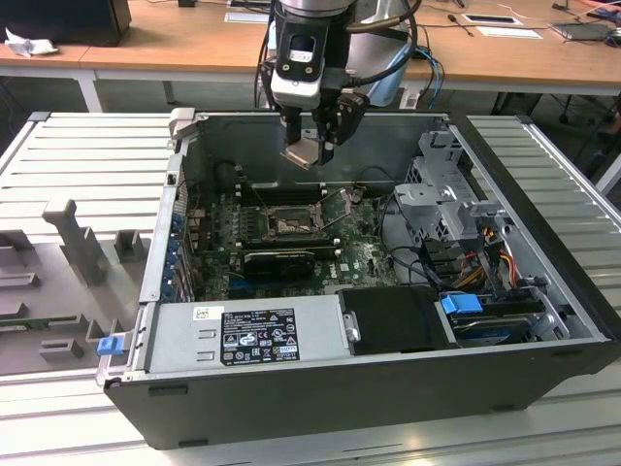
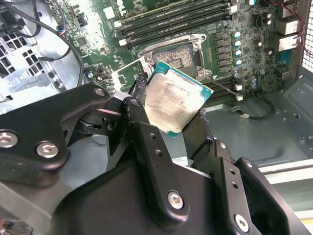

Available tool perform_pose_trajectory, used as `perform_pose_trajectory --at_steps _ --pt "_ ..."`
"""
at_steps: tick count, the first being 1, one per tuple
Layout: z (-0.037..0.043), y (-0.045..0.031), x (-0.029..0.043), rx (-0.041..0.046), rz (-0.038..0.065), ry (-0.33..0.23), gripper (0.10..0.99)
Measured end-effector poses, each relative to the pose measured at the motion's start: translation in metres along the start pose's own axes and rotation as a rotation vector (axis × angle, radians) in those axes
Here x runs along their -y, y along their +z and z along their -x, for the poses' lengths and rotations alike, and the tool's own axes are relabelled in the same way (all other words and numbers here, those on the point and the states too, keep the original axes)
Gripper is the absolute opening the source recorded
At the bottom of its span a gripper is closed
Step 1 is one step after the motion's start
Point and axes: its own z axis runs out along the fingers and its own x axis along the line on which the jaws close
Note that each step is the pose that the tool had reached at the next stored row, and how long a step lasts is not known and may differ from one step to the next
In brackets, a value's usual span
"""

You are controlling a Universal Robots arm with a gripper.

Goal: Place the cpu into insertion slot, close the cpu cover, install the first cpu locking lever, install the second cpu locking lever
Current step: 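Place the cpu into insertion slot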

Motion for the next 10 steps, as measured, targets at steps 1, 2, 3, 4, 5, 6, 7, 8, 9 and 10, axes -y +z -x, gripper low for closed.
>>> perform_pose_trajectory --at_steps 1,2,3,4,5,6,7,8,9,10 --pt "0.0000 0.0000 0.0000 0.0004 0.000 0.005 0.541" --pt "0.0000 0.0000 0.0000 0.0008 0.000 0.009 0.541" --pt "0.0000 0.0000 0.0000 0.0012 0.000 0.014 0.541" --pt "0.0000 0.0000 0.0000 0.0016 0.000 0.018 0.541" --pt "0.0000 0.0001 0.0000 0.0021 0.000 0.024 0.541" --pt "0.0000 0.0001 0.0000 0.0026 0.001 0.029 0.541" --pt "0.0000 0.0001 0.0000 0.0032 0.001 0.036 0.541" --pt "0.0000 0.0002 0.0000 0.0041 0.001 0.046 0.541" --pt "0.0000 0.0003 0.0000 0.0051 0.001 0.057 0.541" --pt "0.0000 0.0004 0.0000 0.0057 0.001 0.064 0.541"
